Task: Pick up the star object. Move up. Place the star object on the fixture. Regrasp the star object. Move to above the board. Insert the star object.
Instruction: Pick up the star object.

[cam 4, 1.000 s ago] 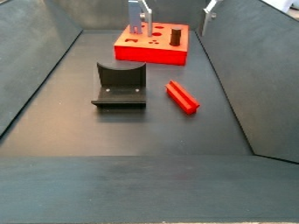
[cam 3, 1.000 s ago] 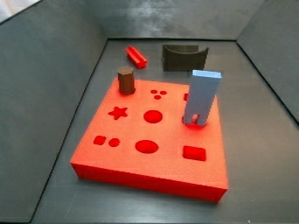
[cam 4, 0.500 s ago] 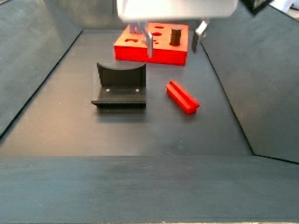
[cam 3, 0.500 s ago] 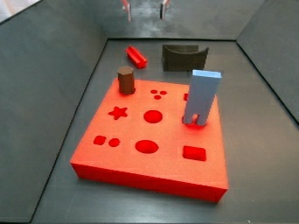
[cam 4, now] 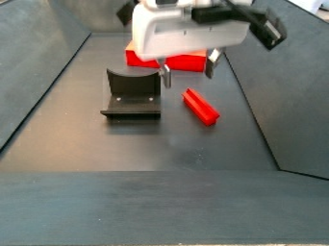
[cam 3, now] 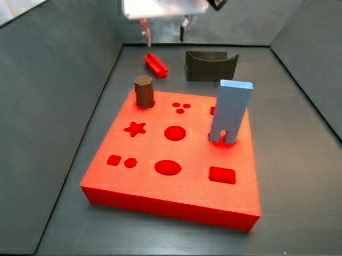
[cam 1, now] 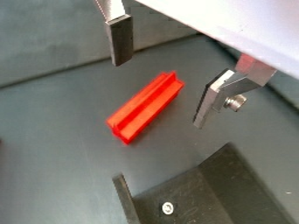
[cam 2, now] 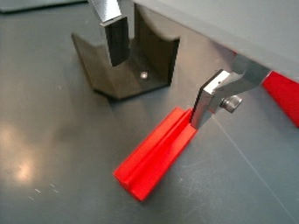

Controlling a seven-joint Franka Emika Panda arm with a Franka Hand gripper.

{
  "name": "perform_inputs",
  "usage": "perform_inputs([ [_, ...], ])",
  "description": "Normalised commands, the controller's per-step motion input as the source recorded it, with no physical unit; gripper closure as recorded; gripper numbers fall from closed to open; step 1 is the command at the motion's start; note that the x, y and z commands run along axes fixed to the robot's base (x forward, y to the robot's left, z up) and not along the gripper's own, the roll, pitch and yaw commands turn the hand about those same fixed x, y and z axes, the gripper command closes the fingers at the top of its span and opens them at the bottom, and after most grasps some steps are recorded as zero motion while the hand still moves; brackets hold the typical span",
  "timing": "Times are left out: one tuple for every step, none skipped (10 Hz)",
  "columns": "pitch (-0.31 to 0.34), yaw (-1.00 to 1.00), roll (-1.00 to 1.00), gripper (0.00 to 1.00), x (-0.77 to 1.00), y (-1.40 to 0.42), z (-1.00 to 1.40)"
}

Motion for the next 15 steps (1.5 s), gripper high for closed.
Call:
perform_inputs([
  [0.000,0.35,0.03,0.00,0.04,-0.17,-1.00],
  [0.000,0.31,0.03,0.00,0.05,-0.21,-1.00],
  [0.000,0.28,0.03,0.00,0.05,-0.24,-1.00],
  [0.000,0.25,0.04,0.00,0.05,-0.25,-1.00],
  [0.000,0.21,0.04,0.00,0.07,-0.26,-1.00],
  [-0.001,0.13,0.04,0.00,0.00,-0.15,-1.00],
  [-0.007,0.06,0.03,0.00,0.00,-0.01,-1.00],
  [-0.021,0.00,0.01,0.00,-0.19,0.06,-1.00],
  [-0.066,0.00,0.00,0.00,-0.29,0.19,-1.00],
  [-0.164,0.00,0.00,0.00,-0.34,0.23,-0.97],
  [-0.079,-0.07,-0.11,0.00,-0.15,0.23,-0.49],
  [0.000,0.00,-0.12,0.00,-0.08,0.41,-0.21],
  [0.000,0.00,-0.09,0.00,-0.15,0.30,-0.05],
  [0.000,0.00,0.00,0.00,0.00,0.00,0.00],
  [0.000,0.00,0.00,1.00,0.00,0.00,0.00],
])
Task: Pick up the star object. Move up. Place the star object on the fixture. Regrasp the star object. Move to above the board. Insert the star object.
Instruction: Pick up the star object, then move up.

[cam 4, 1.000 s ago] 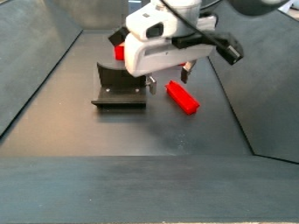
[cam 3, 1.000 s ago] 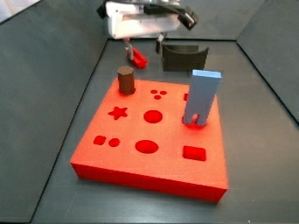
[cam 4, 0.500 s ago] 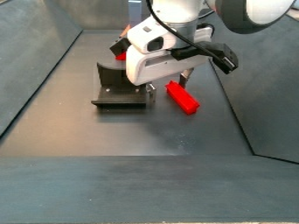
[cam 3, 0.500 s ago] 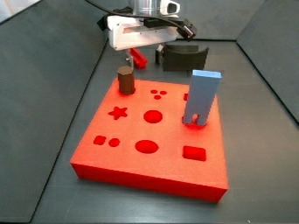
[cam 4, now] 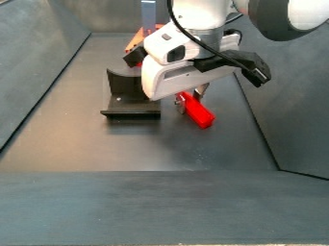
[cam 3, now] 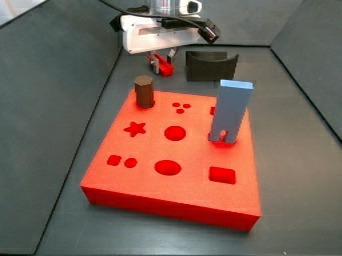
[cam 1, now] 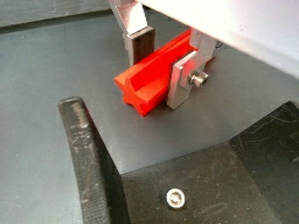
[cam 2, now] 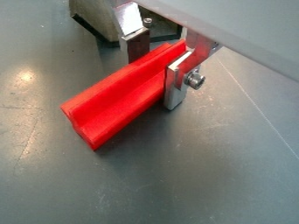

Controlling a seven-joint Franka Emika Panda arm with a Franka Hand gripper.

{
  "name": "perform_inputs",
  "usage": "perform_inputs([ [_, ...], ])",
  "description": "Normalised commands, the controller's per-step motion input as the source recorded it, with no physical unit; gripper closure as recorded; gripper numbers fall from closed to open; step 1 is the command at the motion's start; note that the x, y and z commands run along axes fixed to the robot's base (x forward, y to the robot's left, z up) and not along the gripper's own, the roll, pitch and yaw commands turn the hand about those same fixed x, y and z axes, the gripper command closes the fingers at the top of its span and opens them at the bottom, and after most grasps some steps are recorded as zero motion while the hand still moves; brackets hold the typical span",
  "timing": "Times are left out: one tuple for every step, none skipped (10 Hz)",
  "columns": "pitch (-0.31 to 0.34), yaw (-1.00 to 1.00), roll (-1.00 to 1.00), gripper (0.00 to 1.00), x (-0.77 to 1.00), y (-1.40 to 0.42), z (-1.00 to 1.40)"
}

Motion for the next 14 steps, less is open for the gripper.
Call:
perform_inputs([
  [0.000,0.00,0.00,1.00,0.00,0.00,0.00],
  [0.000,0.00,0.00,1.00,0.00,0.00,0.00],
  [0.000,0.00,0.00,1.00,0.00,0.00,0.00],
  [0.000,0.00,0.00,1.00,0.00,0.00,0.00],
  [0.000,0.00,0.00,1.00,0.00,0.00,0.00],
  [0.000,0.00,0.00,1.00,0.00,0.00,0.00],
  [0.000,0.00,0.00,1.00,0.00,0.00,0.00],
  [0.000,0.00,0.00,1.00,0.00,0.00,0.00],
  [0.000,0.00,0.00,1.00,0.00,0.00,0.00],
  [0.000,0.00,0.00,1.00,0.00,0.00,0.00],
  [0.000,0.00,0.00,1.00,0.00,0.00,0.83],
  [-0.007,-0.01,0.00,1.00,0.03,0.02,0.83],
  [0.027,-0.01,-0.01,1.00,0.01,0.02,0.69],
  [0.036,0.00,-0.02,1.00,0.00,0.01,0.55],
])
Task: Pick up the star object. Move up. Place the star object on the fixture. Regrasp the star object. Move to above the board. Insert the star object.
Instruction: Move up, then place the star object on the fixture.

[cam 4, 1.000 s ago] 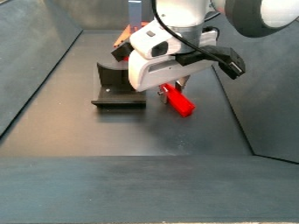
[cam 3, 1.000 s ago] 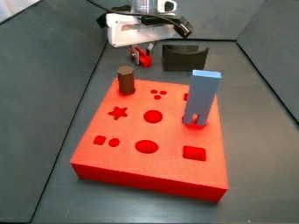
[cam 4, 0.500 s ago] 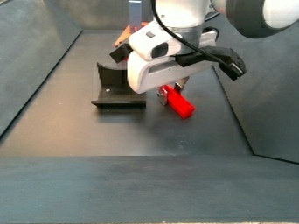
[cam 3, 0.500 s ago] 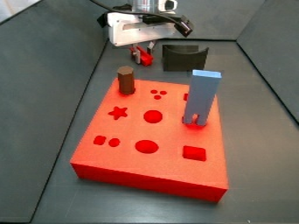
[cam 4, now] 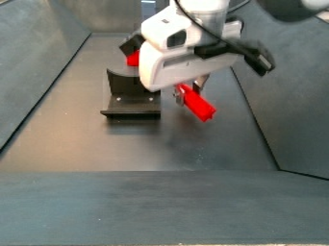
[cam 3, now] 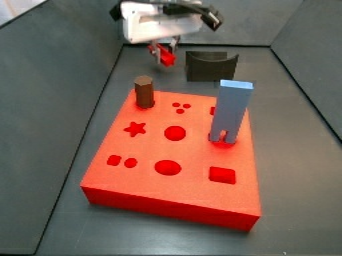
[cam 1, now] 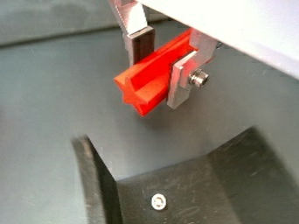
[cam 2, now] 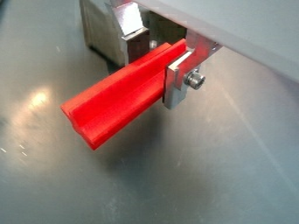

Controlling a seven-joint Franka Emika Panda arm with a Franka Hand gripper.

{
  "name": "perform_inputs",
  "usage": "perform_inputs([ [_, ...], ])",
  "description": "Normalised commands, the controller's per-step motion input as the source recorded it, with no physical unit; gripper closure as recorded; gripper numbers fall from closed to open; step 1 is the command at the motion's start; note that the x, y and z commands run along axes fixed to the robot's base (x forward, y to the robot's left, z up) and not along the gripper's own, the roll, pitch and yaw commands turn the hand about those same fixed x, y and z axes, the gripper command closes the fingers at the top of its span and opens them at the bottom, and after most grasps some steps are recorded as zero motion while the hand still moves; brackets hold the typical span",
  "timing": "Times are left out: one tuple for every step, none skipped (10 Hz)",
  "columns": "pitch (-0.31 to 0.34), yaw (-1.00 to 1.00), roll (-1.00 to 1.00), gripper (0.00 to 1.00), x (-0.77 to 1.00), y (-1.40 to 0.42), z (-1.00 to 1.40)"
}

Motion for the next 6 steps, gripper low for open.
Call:
perform_inputs([
  [0.037,0.00,-0.03,1.00,0.00,0.00,0.40],
  [0.031,0.01,-0.04,1.00,-0.01,0.00,0.19],
  [0.000,0.00,0.00,1.00,0.00,0.00,1.00],
  [0.001,0.00,0.00,1.00,0.00,0.00,1.00],
  [0.019,0.01,-0.01,1.00,-0.01,0.00,1.00],
  [0.017,0.01,-0.02,1.00,-0.01,-0.01,1.00],
])
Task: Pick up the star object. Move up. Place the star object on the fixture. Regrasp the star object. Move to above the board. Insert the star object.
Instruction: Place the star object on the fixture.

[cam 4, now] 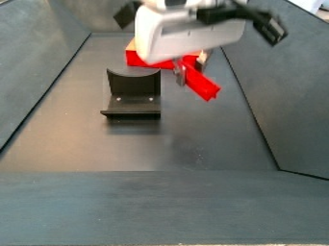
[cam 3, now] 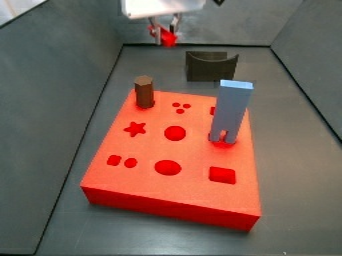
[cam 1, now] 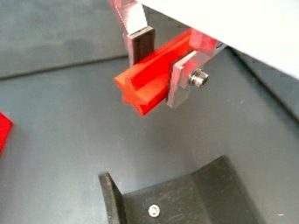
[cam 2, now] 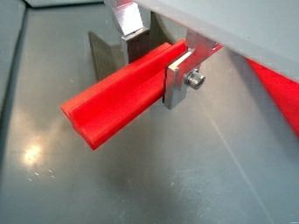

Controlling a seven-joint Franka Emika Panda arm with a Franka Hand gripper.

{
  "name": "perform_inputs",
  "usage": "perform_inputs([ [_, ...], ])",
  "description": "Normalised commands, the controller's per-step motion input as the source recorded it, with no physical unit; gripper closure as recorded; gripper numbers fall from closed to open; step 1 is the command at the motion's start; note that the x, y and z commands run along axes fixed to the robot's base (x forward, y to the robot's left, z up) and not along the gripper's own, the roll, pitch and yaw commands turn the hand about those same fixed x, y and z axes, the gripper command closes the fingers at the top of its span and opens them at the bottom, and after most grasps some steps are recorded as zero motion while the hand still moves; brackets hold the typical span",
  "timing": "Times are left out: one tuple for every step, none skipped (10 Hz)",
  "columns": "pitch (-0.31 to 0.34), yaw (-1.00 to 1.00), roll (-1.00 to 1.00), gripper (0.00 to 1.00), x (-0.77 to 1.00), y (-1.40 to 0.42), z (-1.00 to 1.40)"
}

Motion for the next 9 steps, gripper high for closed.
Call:
perform_inputs([
  [0.016,0.01,-0.03,1.00,-0.02,-0.01,1.00],
  [0.015,0.02,-0.03,1.00,-0.02,-0.01,1.00],
  [0.017,0.02,-0.05,1.00,-0.02,-0.02,1.00],
  [0.018,0.02,-0.05,1.00,-0.02,-0.02,0.98],
  [0.025,0.02,-0.06,1.00,-0.02,-0.02,0.75],
  [0.034,0.02,-0.08,1.00,-0.01,-0.01,0.53],
  [0.044,0.02,-0.08,1.00,0.00,-0.01,0.36],
  [0.051,0.02,-0.09,1.00,0.01,-0.01,0.24],
  [0.000,-1.00,0.10,1.00,1.00,-0.18,-0.02],
])
